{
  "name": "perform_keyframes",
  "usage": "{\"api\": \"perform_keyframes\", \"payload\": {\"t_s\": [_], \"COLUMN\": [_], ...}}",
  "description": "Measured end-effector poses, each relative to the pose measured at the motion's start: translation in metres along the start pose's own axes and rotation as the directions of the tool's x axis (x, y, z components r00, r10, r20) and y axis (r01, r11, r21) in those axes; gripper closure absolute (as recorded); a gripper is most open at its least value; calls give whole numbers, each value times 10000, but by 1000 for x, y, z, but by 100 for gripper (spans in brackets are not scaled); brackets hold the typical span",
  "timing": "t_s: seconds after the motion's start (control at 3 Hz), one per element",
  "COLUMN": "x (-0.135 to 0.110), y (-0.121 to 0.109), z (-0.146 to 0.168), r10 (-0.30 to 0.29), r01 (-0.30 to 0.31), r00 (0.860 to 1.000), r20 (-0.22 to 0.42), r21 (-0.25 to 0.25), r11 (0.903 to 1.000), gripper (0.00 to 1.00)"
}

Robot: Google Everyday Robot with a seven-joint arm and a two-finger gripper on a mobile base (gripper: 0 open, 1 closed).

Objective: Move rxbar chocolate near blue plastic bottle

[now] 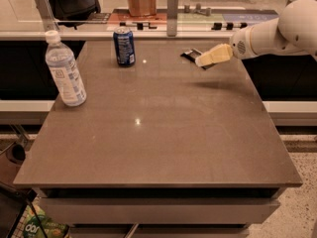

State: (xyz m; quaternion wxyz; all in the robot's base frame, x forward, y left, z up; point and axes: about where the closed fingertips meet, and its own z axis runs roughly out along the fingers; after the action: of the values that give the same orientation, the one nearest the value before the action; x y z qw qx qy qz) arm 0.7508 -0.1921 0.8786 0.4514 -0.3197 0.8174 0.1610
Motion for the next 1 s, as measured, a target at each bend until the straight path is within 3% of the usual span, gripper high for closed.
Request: {"api": "perform_keyframes", "payload": {"t_s": [0.67,1.0], "x": [-1,23], "y": [-9,-14], "z": [34,62], "r10": [92,368], "r01": [-74,-321], "r00": [9988,9979], "r20": [479,542], "r21": [-370,-858], "r11": [9993,9958], "gripper": [0,0]}}
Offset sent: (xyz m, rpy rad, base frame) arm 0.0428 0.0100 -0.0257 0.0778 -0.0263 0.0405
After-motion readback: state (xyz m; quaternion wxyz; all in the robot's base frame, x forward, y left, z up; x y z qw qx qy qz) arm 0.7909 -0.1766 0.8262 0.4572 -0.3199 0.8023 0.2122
